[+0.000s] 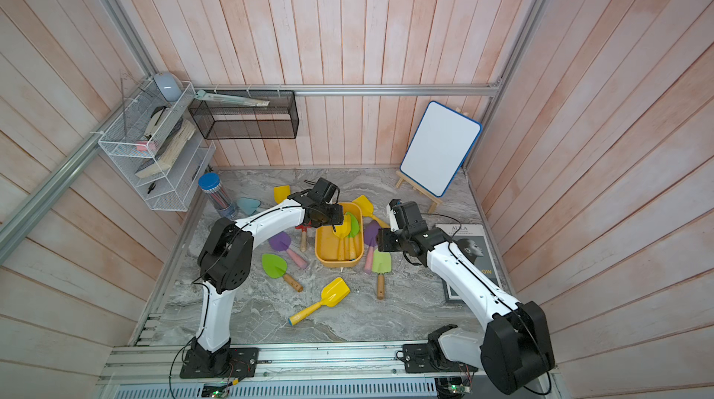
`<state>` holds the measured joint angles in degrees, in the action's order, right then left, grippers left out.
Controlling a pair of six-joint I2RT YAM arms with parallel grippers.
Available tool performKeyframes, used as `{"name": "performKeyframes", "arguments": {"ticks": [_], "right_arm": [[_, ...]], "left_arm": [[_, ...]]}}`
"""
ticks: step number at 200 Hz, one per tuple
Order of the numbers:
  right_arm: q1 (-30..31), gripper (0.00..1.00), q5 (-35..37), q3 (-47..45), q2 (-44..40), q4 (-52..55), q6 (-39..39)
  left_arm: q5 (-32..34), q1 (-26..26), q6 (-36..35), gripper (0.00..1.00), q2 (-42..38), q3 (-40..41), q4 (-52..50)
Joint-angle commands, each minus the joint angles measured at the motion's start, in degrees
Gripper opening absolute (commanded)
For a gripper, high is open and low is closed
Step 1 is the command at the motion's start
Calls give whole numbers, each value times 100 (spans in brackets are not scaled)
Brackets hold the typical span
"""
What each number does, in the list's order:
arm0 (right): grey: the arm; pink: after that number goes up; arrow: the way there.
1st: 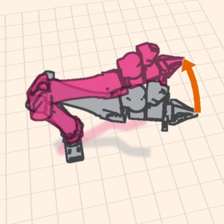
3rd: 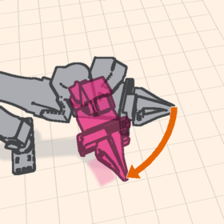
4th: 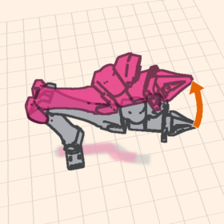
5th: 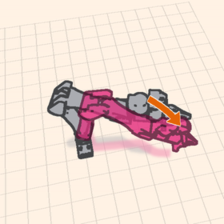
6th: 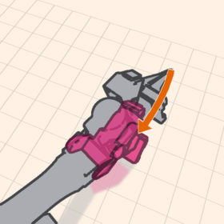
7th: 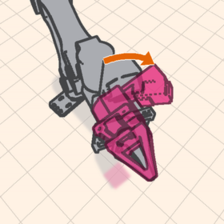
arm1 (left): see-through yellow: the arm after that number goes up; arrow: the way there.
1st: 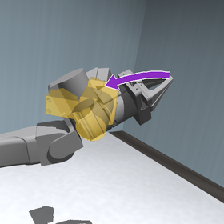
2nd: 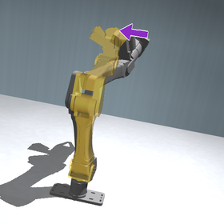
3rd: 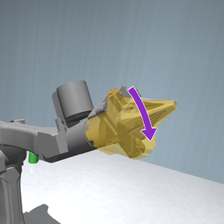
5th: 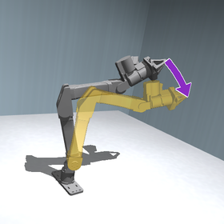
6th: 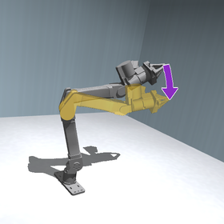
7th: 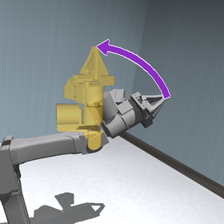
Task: Put the shovel into the storage box
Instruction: Pick up the shovel from the center of the board.
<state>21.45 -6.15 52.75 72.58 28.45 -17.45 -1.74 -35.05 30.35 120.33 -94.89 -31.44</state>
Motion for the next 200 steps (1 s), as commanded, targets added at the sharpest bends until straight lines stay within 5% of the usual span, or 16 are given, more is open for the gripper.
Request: {"name": "performKeyframes", "arguments": {"ticks": [1, 83, 200], "right_arm": [[-516, 56, -224, 326, 391, -27, 661], [-975, 53, 43, 1562, 2082, 230, 2245], [-776, 56, -268, 1865, 2985, 403, 3266]], "left_arm": [[-162, -68, -81, 61, -734, 246, 265], [-900, -182, 85, 63, -2282, 1568, 1069], [-1178, -187, 314, 64, -2601, 2001, 1350]]}}
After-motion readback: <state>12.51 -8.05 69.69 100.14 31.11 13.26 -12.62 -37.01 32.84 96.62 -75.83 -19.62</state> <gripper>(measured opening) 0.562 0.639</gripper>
